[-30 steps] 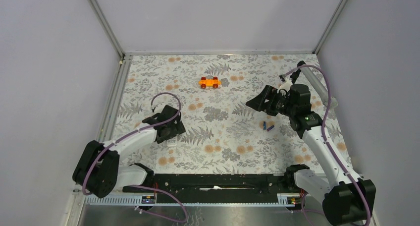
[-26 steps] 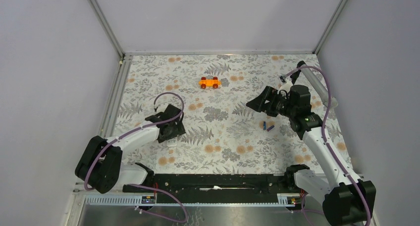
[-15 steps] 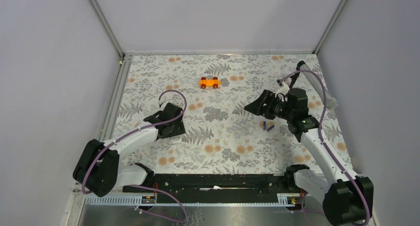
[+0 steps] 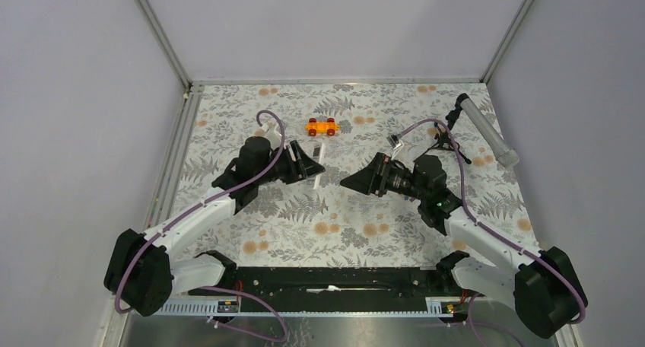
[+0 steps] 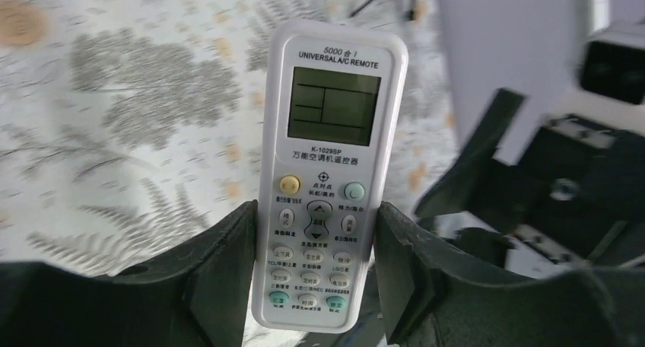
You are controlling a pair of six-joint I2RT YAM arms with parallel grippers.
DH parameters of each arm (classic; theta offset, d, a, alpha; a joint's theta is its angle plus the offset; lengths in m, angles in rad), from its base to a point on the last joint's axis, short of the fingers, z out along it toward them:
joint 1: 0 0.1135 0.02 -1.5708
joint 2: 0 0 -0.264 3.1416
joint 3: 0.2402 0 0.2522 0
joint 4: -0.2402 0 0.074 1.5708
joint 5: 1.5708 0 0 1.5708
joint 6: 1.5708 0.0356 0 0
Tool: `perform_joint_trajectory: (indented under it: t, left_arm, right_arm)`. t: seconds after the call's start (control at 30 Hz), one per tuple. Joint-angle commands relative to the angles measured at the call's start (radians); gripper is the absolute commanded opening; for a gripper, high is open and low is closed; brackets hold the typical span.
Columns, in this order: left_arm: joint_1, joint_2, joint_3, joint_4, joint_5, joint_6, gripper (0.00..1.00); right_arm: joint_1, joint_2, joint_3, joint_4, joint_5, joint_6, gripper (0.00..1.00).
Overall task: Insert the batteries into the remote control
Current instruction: Pick up the remote control from the center of the board.
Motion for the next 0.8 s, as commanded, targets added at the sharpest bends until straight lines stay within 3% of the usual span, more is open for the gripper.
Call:
perform_joint_trajectory:
  t: [0.0,0.13,0.53,0.77]
  left_arm:
    - [-0.002,-0.033,0.019,0.311,0.149,-0.219,0.44]
    - [-0.002,-0.032,0.021,0.426,0.176,-0.333,0.44]
    - [-0.010,-0.005,0.034,0.556,0.232,-0.486,0.45]
    - [-0.016,0.008,0.030,0.590,0.235,-0.514,0.46]
  right_arm:
    - [0.045,0.011,0.009,0.224,0.067,0.121,1.00]
    - [0.071,0.054,0.027,0.278,0.076,0.178,1.00]
    - [0.092,0.231,0.124,0.456,0.044,0.267,1.00]
    - [0.116,0.318,0.161,0.527,0.013,0.324,0.93]
